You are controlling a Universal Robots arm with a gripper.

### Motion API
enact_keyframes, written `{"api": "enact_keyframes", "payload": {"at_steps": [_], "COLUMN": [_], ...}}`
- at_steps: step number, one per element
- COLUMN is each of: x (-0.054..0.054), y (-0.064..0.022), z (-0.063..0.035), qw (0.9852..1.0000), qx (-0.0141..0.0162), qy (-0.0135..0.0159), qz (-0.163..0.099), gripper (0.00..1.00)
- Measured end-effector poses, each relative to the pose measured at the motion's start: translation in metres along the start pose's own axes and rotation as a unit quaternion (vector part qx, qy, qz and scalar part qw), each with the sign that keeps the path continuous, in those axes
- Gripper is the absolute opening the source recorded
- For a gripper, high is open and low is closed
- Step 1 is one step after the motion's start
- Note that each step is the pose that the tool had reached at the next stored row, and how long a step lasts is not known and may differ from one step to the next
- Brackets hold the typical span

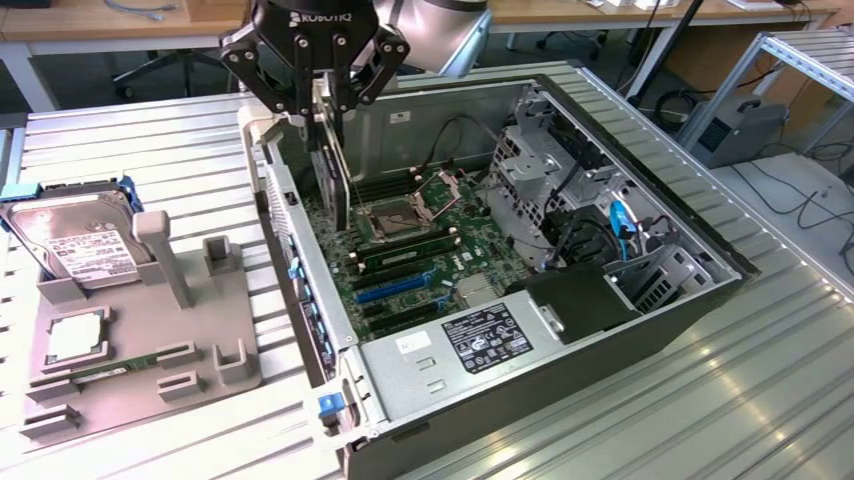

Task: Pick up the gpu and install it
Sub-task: 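Pick up the gpu and move the gpu toward the slot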

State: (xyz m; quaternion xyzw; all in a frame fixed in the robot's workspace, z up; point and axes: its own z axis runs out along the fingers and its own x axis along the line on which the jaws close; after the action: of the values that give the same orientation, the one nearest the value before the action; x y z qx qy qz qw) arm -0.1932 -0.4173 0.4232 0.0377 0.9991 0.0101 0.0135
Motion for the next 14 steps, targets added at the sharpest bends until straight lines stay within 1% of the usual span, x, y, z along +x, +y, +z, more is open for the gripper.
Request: {"api": "enact_keyframes", "payload": {"at_steps": [14], "x": [-0.0098], "y": [0.0007], "z": [0.0042], "qw": [1.0000], "qx": [0.0002], "qy": [-0.0001], "qz": [0.000], "gripper": [0.27]}}
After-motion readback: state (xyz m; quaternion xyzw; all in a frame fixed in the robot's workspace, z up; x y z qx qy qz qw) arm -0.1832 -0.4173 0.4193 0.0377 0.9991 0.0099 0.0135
